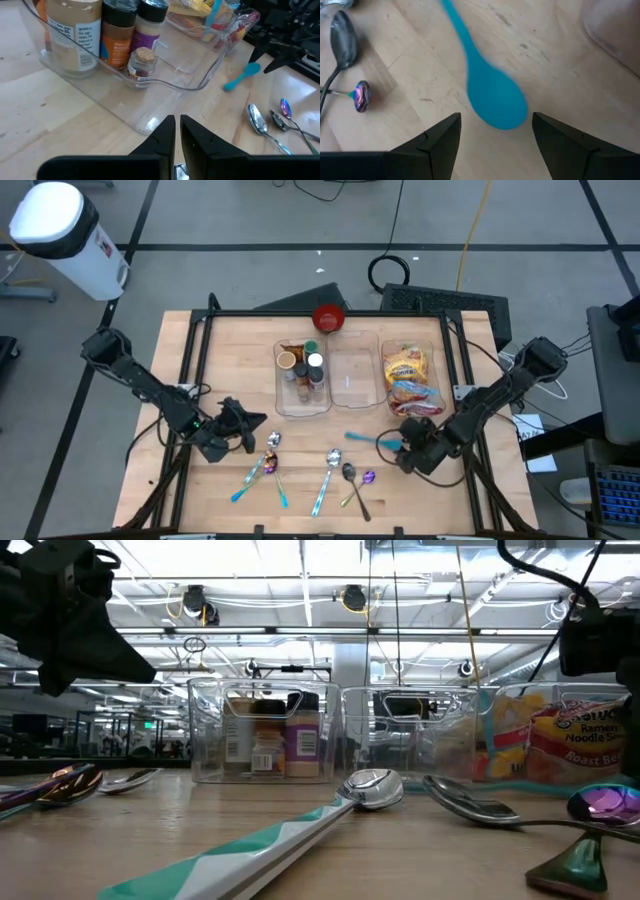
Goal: Pick & Place Food Item
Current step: Put the blue spoon into the middle transparent bin
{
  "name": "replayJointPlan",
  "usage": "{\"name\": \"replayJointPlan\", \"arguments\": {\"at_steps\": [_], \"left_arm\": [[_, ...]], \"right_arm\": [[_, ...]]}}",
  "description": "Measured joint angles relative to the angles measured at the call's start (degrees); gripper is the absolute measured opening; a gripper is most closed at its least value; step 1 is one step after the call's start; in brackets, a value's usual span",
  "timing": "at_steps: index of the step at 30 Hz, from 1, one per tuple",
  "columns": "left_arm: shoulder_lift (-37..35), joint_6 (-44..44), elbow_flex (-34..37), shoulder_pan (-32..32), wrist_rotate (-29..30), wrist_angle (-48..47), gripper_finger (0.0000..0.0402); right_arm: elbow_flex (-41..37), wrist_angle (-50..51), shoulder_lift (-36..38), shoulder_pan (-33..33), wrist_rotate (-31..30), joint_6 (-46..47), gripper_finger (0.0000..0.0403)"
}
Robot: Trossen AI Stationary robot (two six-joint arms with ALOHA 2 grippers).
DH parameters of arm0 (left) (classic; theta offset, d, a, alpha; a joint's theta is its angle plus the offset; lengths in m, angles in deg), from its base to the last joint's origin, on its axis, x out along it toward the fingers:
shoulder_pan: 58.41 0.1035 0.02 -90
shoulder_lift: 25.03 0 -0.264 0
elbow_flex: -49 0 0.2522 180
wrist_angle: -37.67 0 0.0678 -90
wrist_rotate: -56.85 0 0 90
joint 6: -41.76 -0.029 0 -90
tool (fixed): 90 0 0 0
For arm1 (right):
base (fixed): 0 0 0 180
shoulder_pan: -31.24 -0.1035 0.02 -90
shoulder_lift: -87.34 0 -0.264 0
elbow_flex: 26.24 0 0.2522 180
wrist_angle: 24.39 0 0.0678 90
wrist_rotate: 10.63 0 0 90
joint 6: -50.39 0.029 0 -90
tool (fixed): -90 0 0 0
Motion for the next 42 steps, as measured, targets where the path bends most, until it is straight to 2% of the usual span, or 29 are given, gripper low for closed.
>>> {"name": "replayJointPlan", "arguments": {"at_steps": [10, 13, 16, 23, 27, 29, 37, 42], "left_arm": [[0.0, -0.1, 0.0, 0.0, 0.0, 0.0, 0.0033], [0.0, -0.1, 0.0, 0.0, 0.0, -0.1, 0.0033], [0.0, -0.2, 0.0, 0.0, 0.0, -0.1, 0.0033], [0.0, -1.7, 0.0, 0.0, 0.2, 0.9, 0.0033], [0.0, -2.4, 0.0, 0.0, 0.2, 1.1, 0.0033], [0.0, -2.4, 0.0, 0.0, 0.2, 1.1, 0.0033], [0.0, -2.4, 0.0, 0.0, 0.2, 1.1, 0.0033], [0.0, -2.4, 0.0, 0.0, 0.2, 1.1, 0.0033]], "right_arm": [[-0.4, -3.3, 0.0, 1.0, -0.1, -2.3, 0.0237], [-0.4, -3.3, 0.0, 1.0, -0.1, -2.3, 0.0223], [-0.4, -3.3, 0.0, 1.0, -0.1, -2.2, 0.0192], [-0.4, -3.3, 0.0, 1.0, -0.4, -2.7, 0.0084], [-0.4, -3.6, 0.0, 1.0, -0.4, -5.0, 0.0025], [-0.4, -4.7, 0.0, 1.0, -0.4, -7.2, 0.0007], [-0.4, -14.2, 0.8, 1.0, -0.6, -17.8, 0.0001], [-0.4, -16.2, 3.3, 0.5, -4.9, -23.1, 0.0001]]}}
